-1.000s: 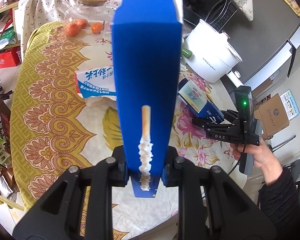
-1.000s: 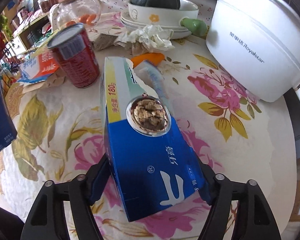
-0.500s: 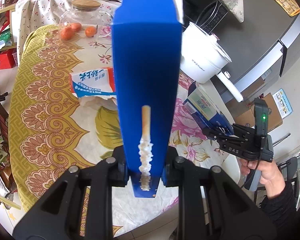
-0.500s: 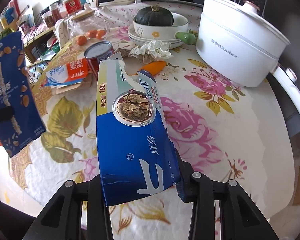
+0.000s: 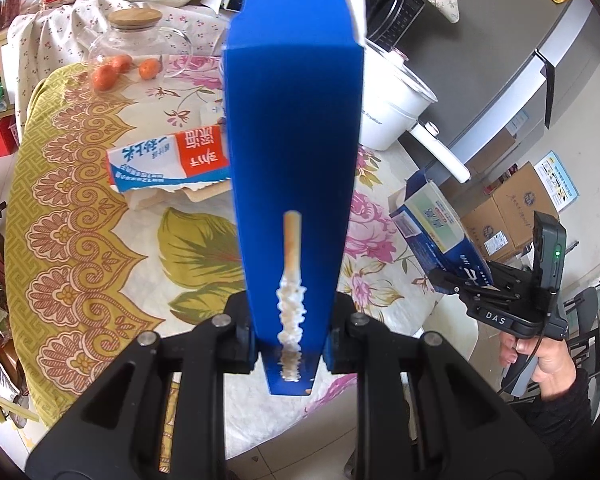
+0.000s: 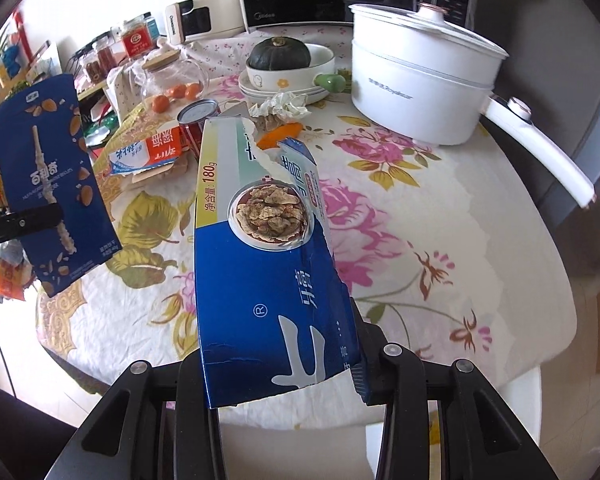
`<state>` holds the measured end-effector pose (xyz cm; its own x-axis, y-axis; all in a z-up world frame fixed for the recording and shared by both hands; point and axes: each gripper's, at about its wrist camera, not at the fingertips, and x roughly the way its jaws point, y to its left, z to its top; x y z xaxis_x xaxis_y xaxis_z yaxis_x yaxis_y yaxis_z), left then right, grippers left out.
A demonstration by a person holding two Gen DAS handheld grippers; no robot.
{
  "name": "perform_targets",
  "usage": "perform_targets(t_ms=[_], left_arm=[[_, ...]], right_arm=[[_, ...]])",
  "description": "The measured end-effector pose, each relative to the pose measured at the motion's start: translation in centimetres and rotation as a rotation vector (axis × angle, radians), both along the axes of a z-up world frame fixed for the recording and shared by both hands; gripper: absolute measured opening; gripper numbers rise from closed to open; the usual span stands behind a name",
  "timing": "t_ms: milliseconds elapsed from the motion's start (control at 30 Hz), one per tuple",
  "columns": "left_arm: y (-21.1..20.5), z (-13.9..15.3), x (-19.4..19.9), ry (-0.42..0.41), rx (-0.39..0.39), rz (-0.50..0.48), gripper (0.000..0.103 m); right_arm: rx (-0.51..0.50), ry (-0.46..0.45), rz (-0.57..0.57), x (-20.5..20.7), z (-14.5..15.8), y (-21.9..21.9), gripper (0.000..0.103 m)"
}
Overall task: Collect trash
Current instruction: 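Carry both boxes to the white bin and open the left tool over it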
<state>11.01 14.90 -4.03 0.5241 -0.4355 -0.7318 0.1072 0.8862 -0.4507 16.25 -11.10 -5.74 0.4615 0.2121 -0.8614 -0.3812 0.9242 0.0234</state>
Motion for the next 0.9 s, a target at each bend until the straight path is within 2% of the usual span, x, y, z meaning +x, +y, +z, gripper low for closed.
perform_targets(t_ms=[367,633,900], left_arm=[[-4.2,0.1,0.6,-0.002,-0.004,-0.092,0.025],[-9.0,0.6,1.2,-0.022,-0.015,-0.185,0.025],[-14.8,0.9,1.6,-0.041,0.007,-0.292,0.025]], right_arm=[[0.016,-0.034,-0.097,-2.6,1.5,-5.9,0.04],[-0.012,-0.018,-0.184,-4.5,1.3,-11.3,0.04],[-0.037,0.03,-0.269,-7.0,0.1,-16.6,0.04]])
